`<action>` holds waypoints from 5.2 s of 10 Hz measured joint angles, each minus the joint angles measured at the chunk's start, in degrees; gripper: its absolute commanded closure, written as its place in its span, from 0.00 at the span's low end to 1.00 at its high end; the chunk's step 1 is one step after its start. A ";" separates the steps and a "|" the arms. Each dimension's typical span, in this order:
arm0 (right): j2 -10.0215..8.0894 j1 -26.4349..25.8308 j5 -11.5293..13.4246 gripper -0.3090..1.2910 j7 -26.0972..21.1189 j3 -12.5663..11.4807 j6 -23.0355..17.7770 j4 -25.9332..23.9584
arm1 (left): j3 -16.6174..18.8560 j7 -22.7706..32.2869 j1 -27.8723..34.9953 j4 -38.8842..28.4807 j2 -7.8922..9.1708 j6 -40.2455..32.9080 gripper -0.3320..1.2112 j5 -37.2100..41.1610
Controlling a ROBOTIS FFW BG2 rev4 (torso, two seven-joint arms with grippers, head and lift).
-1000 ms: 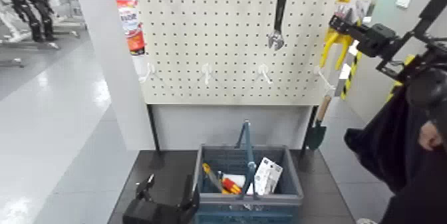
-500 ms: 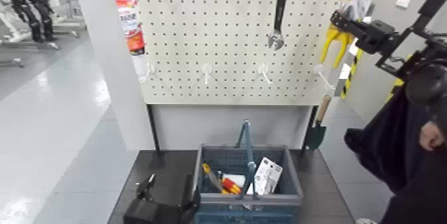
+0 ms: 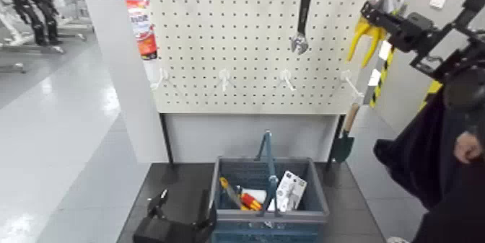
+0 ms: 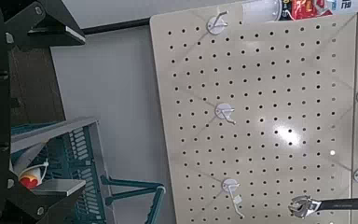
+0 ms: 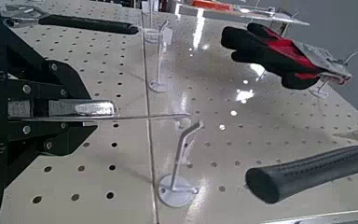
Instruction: Put the yellow pliers into the crate.
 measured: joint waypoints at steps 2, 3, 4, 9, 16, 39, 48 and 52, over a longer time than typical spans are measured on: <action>0.35 2.74 0.24 0.88 -0.42 -1.61 1.70 -6.02 | -0.06 0.00 0.00 -0.01 0.08 0.06 0.35 0.07; 0.77 3.78 0.06 0.88 -0.70 -1.82 2.13 -7.87 | -0.08 0.00 0.00 -0.02 0.13 0.06 0.35 0.07; 1.25 4.84 -0.39 0.88 -0.97 -1.88 2.52 -9.57 | -0.13 0.00 0.00 -0.02 0.18 0.07 0.35 0.07; 6.90 11.87 -1.24 0.88 -2.56 -1.11 3.19 -16.91 | 0.01 0.00 -0.02 -0.02 0.12 0.41 0.35 0.07; 11.55 21.41 -1.88 0.88 -2.46 -0.22 4.05 -16.07 | -0.15 0.00 -0.09 -0.02 0.36 0.59 0.35 0.18; 11.44 24.72 8.00 0.21 -2.91 6.07 -1.24 7.00 | -0.41 0.00 -0.26 0.00 0.46 0.68 0.35 0.49; 14.76 41.89 13.23 0.21 -21.01 0.28 -2.39 -23.48 | -0.41 0.00 0.04 -0.11 0.66 0.56 0.35 0.60; 18.26 63.13 14.71 0.21 -33.11 -0.65 -14.13 -38.46 | 0.20 0.12 0.88 -0.41 0.65 0.25 0.35 0.60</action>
